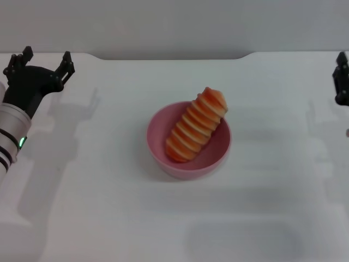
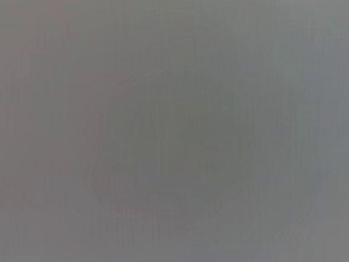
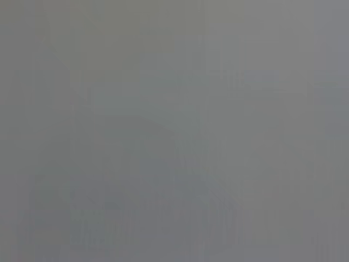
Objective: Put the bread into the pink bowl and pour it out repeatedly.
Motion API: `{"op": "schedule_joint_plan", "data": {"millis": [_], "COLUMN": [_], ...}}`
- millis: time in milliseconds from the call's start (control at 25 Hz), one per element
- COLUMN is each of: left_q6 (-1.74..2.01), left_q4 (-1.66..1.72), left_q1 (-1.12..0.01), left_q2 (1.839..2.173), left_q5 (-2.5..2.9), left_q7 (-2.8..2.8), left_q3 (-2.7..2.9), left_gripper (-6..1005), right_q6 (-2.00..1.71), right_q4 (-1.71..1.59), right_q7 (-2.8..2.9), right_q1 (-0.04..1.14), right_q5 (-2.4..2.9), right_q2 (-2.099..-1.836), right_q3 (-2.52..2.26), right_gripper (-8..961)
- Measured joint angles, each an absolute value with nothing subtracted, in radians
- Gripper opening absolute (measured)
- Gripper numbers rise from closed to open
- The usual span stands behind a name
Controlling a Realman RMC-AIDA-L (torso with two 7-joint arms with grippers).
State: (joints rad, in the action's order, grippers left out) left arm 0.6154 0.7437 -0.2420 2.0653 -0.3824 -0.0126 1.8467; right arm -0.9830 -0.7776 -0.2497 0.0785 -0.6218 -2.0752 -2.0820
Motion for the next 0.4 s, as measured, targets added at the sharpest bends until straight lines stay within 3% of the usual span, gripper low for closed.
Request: {"op": "schedule_joint_plan", "data": {"millis": [400], "left_q6": [0.614], "left_q4": [0.727], "left_q1": [-0.252], "left_q2": [2.063], "left_q5": [-0.384], "left_q7": [0.01], "left_q3": [1.847], "left_gripper": [848], "right_q6": [-1.026], "right_q4": [-0.74], "right_q7": [-0.249], "right_q1": [0.085], "right_q5": [-0.672], "right_q2": [-2.078], "right_q3": [-2.091], "right_gripper": [458]}}
